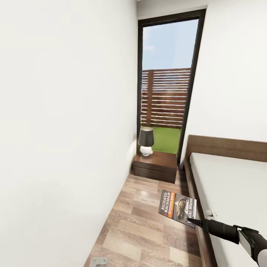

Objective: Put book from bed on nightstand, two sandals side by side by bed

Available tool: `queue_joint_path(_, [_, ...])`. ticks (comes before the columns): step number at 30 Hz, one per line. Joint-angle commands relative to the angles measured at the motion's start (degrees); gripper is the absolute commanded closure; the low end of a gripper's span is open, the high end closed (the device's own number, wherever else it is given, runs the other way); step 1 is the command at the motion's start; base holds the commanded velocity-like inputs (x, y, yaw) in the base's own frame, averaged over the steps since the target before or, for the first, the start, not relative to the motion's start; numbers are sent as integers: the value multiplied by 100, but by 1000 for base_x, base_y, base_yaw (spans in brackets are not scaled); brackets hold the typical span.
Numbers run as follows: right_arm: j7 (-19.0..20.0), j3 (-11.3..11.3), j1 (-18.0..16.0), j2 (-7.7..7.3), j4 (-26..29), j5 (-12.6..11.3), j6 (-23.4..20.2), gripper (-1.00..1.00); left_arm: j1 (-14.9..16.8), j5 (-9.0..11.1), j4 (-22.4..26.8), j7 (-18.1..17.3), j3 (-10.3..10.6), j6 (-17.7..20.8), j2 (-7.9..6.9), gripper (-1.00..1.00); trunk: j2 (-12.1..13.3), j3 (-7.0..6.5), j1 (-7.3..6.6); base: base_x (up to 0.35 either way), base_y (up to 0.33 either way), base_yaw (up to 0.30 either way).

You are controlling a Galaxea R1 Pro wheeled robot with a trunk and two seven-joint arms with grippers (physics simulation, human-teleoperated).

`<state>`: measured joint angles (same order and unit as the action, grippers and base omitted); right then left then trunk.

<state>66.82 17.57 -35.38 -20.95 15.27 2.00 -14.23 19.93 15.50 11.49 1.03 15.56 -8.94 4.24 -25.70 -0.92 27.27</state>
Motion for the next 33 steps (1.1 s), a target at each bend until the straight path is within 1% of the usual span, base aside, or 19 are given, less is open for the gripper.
queue_joint_path(1, [24, 54, -4, 3, 2, 11, -62, 100, 2, 53, -6, 11, 49, -25, -2, -100, -3, 0, 5, 349, 158, -177])
queue_joint_path(7, [24, 54, -4, 3, 2, 11, -62, 100, 2, 51, -10, 11, 51, -27, -2, -100, -3, -11, 5, 350, 161, -199])
queue_joint_path(16, [24, 53, -4, 3, 2, 11, -61, 100, 3, 50, -15, 11, 52, -29, -2, -100, -3, -21, 5, 350, 155, -88])
queue_joint_path(22, [24, 53, -4, 3, 2, 11, -62, 100, 2, 50, -15, 11, 58, -29, -2, -100, -3, -39, 5, 350, 129, -174])
queue_joint_path(27, [24, 53, -4, 3, 2, 11, -62, 100, 2, 50, -15, 11, 64, -29, -2, -100, -3, -51, 5, 350, 102, -187])
queue_joint_path(33, [24, 53, -4, 3, 2, 11, -62, 100, 2, 50, -22, 7, 74, -29, 3, -100, -3, -55, 5, 349, 39, -69])
